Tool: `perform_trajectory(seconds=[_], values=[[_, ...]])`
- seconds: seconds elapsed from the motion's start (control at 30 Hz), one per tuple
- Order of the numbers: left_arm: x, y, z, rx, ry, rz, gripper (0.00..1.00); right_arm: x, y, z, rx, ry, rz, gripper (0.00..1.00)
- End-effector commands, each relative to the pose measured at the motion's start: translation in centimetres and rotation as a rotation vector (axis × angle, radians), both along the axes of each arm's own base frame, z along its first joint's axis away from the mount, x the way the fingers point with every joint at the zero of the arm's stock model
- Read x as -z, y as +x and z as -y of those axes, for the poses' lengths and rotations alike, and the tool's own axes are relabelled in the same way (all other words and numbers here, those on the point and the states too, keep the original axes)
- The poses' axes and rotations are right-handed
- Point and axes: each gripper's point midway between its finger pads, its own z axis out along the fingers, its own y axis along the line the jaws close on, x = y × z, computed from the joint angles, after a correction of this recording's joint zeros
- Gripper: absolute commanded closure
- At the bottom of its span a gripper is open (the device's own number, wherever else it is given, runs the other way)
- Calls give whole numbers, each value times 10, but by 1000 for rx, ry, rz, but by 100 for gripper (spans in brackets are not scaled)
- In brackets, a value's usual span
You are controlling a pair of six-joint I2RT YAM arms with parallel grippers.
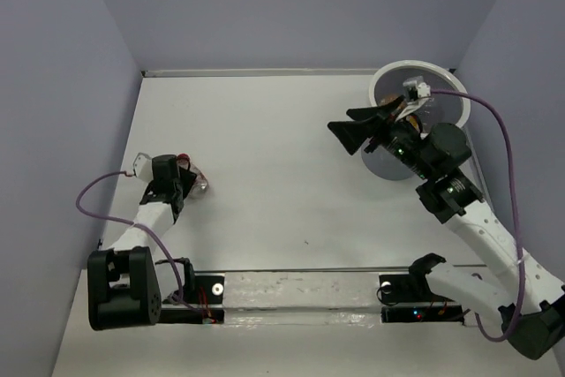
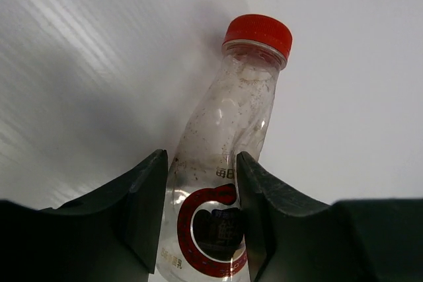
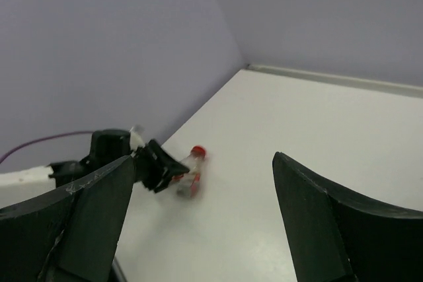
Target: Put the plastic bottles in the bin
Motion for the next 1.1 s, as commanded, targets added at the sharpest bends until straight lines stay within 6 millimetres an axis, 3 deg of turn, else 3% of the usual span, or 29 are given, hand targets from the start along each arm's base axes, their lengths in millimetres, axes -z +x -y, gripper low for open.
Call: perform_trajectory(seconds=[0.0, 0.2, 0.3, 0.37, 0.4, 0.43, 0.53, 0.63, 0.73, 0.87, 0.97, 1.07], values=[[-51, 13, 32, 229, 2, 205, 49, 17, -14, -47, -132, -29, -74, 10], [-140, 1, 94, 608, 23, 532, 49, 53, -12, -108, -164, -58, -200, 7], [-162, -13, 126, 772, 14, 604, 50, 56, -17, -131, -207, -49, -221, 5], [-177, -30, 163, 936, -29, 656, 50, 68, -17, -157, -289, -40, -250, 4], [-182, -29, 164, 944, -29, 669, 50, 66, -21, -159, -299, -35, -250, 4], [-187, -37, 182, 1012, -42, 688, 50, 73, -15, -167, -299, -39, -257, 3], [-203, -49, 212, 1126, -54, 724, 50, 83, -4, -176, -285, -37, -290, 2], [-219, -58, 228, 1186, -54, 775, 50, 94, 4, -179, -257, -41, -321, 1], [-228, -63, 233, 1195, -60, 807, 49, 104, 16, -166, -150, -35, -344, 1], [-233, -71, 238, 1219, -70, 837, 50, 111, 17, -153, -87, -39, -344, 1], [-234, -75, 243, 1245, -80, 846, 50, 103, 13, -156, -113, -19, -339, 13], [-237, -76, 245, 1241, -73, 854, 48, 91, 12, -150, -102, 28, -316, 41]])
